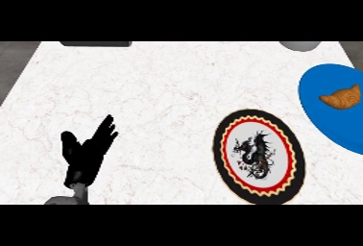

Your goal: Pick the croissant from the plate and place it in the plate

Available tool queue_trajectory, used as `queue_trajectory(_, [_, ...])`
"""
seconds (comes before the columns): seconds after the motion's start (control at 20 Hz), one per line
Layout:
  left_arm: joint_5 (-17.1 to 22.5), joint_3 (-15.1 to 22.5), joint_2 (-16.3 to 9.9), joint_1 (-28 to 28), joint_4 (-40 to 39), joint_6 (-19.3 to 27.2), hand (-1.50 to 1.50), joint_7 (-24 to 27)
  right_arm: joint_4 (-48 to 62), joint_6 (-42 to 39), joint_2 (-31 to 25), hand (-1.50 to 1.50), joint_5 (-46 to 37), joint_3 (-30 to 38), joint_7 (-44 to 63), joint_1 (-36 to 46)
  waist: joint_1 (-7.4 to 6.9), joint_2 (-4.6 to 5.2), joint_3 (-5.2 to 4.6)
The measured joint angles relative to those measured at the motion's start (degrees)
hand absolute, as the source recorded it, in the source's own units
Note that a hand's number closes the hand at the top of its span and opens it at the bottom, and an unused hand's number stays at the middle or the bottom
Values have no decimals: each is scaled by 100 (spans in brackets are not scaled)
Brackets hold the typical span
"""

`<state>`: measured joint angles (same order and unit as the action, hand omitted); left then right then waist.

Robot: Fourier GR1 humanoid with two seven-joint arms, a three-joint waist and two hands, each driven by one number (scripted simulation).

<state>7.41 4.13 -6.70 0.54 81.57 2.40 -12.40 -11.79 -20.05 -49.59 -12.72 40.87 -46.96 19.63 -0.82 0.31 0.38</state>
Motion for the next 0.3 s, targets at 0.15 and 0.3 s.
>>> queue_trajectory(0.15, [-22, -13, 28, -38, -29, -12, 0, 133, -21, 11, -32, -150, -21, -73, -148, -271, 11, -12, 2])
queue_trajectory(0.3, [-81, 2, 48, -7, 12, 45, 0, 32, -38, 90, 24, -150, -22, -139, -277, -484, 24, -15, -2])
